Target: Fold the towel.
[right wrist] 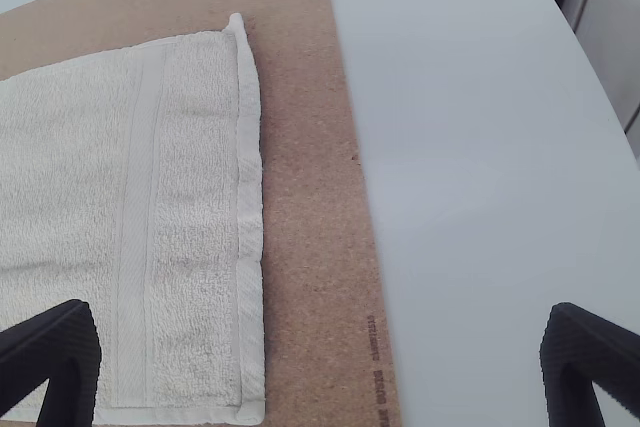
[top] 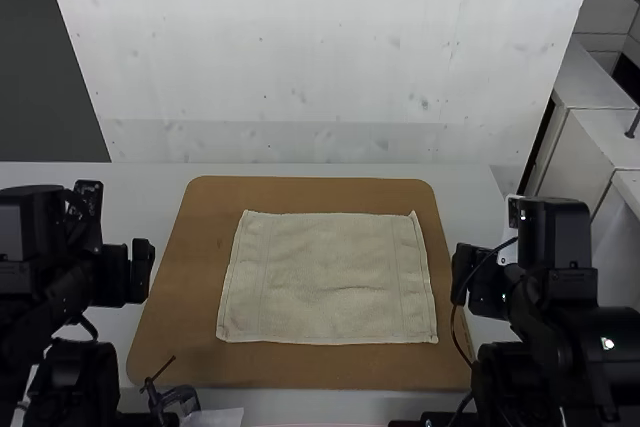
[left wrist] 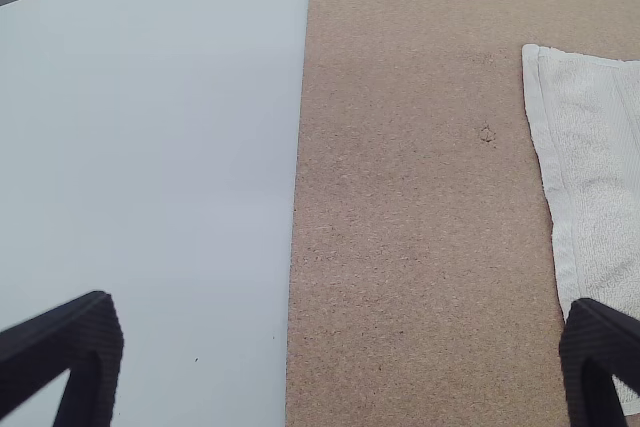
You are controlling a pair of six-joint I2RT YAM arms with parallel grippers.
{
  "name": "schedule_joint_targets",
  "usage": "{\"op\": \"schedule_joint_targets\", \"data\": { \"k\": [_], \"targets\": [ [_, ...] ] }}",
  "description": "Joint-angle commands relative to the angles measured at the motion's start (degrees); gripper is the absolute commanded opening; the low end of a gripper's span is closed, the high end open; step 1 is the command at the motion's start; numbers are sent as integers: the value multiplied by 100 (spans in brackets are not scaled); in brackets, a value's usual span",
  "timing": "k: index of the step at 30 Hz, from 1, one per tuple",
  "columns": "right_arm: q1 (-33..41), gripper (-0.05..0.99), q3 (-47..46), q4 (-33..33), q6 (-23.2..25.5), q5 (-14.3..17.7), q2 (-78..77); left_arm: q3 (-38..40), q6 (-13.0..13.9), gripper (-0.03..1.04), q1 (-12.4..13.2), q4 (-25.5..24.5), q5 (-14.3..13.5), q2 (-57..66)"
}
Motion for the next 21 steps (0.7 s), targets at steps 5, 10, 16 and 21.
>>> {"op": "schedule_joint_targets", "data": {
  "k": [5,10,16,21],
  "targets": [
    [80,96,154,62,-79,-456,-62,217,62,98,41,93,404,-38],
    [80,96,154,53,-70,-456,-62,217,62,98,41,93,404,-38],
    [71,96,154,62,-61,-464,-71,200,18,98,32,128,396,-47],
    [71,96,163,114,-61,-464,78,639,18,98,-3,137,563,806]
  ]
}}
